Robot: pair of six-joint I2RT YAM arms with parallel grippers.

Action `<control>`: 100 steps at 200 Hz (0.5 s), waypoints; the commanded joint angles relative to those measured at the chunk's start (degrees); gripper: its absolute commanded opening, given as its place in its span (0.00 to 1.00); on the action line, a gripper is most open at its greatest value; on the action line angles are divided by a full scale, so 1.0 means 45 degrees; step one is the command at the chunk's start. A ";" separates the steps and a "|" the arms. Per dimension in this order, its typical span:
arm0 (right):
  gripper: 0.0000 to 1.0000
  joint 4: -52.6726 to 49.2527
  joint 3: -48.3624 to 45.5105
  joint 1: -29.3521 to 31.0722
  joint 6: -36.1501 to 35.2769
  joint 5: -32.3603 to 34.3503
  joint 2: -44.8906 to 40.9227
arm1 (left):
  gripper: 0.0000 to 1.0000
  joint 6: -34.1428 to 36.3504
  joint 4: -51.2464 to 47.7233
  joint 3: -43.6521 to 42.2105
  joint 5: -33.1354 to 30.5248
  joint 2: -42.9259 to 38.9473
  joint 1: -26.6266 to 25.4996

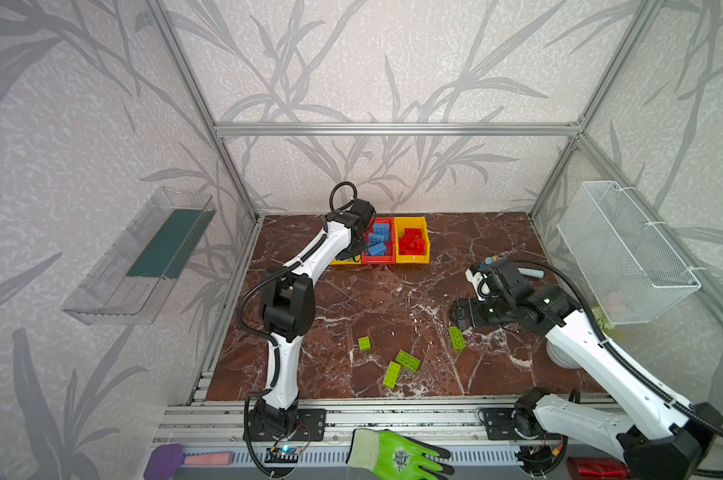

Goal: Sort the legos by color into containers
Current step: 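Carry the green brick with the left gripper into the yellow bin and release, then reach the left gripper to the small square green brick and grasp it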

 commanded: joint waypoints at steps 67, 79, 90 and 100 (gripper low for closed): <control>1.00 0.0505 0.2437 -0.0884 -0.0353 0.0650 0.2560 | 0.43 0.1463 -0.2214 0.7257 0.0283 0.4889 0.1156; 1.00 0.0526 0.2519 -0.0880 -0.0236 0.0690 0.2769 | 0.57 0.1491 -0.1987 0.7239 0.0629 0.4874 0.1265; 1.00 0.0544 0.2607 -0.0880 -0.0119 0.0690 0.2963 | 0.65 0.1631 -0.1806 0.7201 0.0954 0.4793 0.1315; 1.00 0.0529 0.2663 -0.0889 -0.0008 0.0653 0.3075 | 0.68 0.1633 -0.1778 0.7189 0.1108 0.4711 0.1358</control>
